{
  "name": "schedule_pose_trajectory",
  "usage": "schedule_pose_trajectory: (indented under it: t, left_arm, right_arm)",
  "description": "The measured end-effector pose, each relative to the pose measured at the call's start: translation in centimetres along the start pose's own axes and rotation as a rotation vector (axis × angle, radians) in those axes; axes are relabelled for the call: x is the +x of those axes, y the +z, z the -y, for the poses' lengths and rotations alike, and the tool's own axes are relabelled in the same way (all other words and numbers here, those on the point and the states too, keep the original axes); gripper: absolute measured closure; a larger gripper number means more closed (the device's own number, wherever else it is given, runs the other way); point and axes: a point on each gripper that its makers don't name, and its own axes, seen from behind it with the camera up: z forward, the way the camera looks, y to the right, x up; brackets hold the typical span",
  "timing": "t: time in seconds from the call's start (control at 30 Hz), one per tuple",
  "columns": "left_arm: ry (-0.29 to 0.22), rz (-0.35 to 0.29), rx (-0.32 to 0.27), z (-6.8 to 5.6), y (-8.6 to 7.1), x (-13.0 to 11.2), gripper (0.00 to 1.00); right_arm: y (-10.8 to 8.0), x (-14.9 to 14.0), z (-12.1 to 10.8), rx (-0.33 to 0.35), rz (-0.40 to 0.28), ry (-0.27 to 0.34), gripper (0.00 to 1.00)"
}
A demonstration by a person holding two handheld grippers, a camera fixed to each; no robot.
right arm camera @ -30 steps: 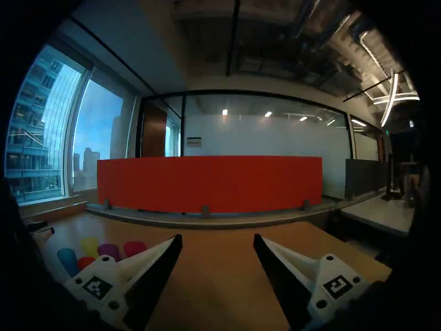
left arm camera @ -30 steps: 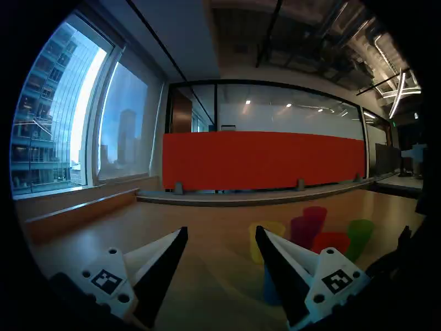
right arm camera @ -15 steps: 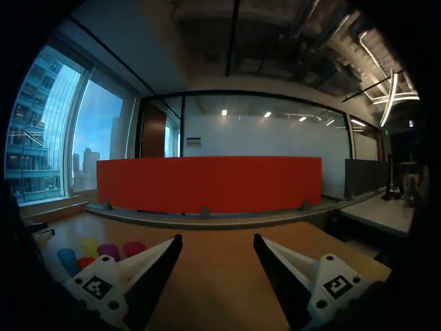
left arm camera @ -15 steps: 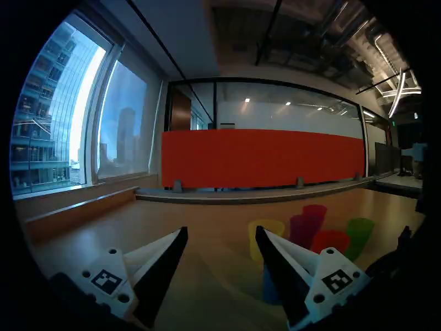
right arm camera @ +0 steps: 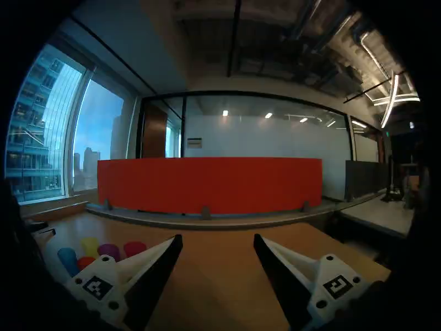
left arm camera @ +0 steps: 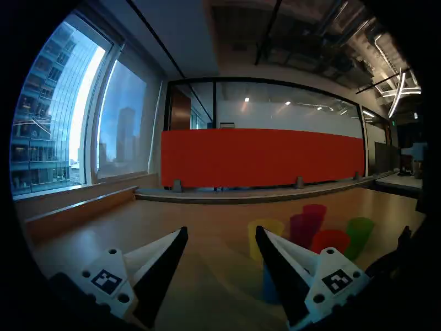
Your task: Pour water
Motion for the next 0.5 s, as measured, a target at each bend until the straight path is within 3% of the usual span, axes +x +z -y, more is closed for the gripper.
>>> schedule_pose_trajectory:
  t: [0.5]
  left_arm:
    - [0.0,0.0,0.0,0.01,-0.01,0.0,0.09]
  right_arm:
    - [-0.6,0.32,0.34,0.038,-0.023,-0.018,0.0]
